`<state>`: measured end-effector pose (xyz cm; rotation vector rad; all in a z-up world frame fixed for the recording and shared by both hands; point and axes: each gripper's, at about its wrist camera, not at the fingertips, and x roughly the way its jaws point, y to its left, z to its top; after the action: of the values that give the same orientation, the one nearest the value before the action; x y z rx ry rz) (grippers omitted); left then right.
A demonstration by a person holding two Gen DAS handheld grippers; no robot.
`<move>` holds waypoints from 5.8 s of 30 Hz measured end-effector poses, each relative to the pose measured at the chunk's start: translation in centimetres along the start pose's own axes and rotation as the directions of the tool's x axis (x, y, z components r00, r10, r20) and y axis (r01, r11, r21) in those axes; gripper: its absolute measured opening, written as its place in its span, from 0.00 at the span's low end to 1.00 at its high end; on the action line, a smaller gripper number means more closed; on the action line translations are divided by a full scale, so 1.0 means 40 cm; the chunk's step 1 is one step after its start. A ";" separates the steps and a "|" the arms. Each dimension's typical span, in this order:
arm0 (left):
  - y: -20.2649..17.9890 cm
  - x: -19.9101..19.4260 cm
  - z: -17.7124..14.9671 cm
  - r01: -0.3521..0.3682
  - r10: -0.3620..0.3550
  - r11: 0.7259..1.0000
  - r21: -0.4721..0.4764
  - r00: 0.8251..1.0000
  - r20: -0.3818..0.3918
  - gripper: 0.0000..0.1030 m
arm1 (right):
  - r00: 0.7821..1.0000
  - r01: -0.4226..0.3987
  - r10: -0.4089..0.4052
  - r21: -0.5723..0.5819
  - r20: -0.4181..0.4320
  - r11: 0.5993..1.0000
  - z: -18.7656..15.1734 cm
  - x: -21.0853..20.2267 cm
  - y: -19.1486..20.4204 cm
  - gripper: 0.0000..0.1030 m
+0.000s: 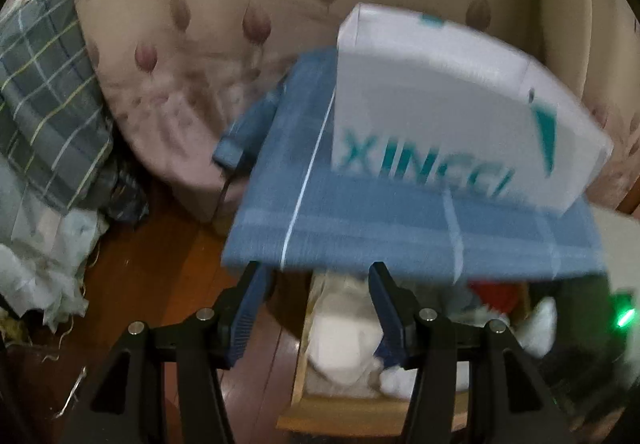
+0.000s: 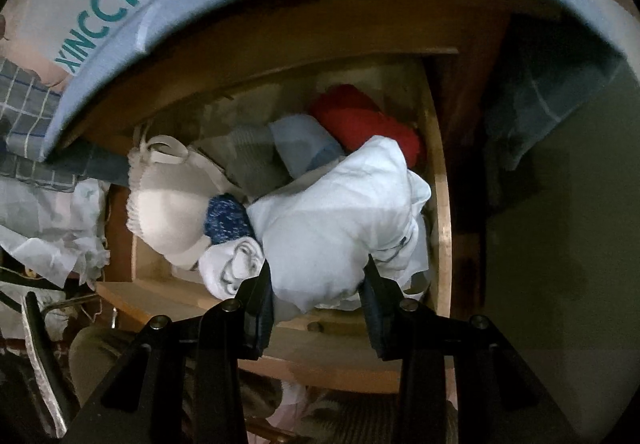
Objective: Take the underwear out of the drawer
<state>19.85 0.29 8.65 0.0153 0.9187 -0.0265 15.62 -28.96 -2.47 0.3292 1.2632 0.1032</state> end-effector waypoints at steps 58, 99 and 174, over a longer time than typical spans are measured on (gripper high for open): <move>0.038 0.121 -0.211 0.044 -0.047 0.991 -0.128 0.999 -0.021 0.54 | 0.962 0.192 -0.145 -0.194 0.234 0.962 0.518 -0.286 0.340 0.36; 0.063 0.136 -0.208 0.070 -0.082 0.979 -0.192 0.995 -0.055 0.54 | 0.998 0.055 -0.057 -0.353 0.003 0.934 0.122 -0.283 0.252 0.60; 0.094 0.155 -0.212 0.094 -0.123 0.953 -0.289 0.989 -0.085 0.54 | 0.974 0.128 -0.154 -0.159 -0.163 0.979 0.054 0.124 0.181 0.71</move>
<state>16.99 4.16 -1.42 -0.3038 1.0185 0.0045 19.93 -21.21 -4.29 0.1031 1.4405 0.1043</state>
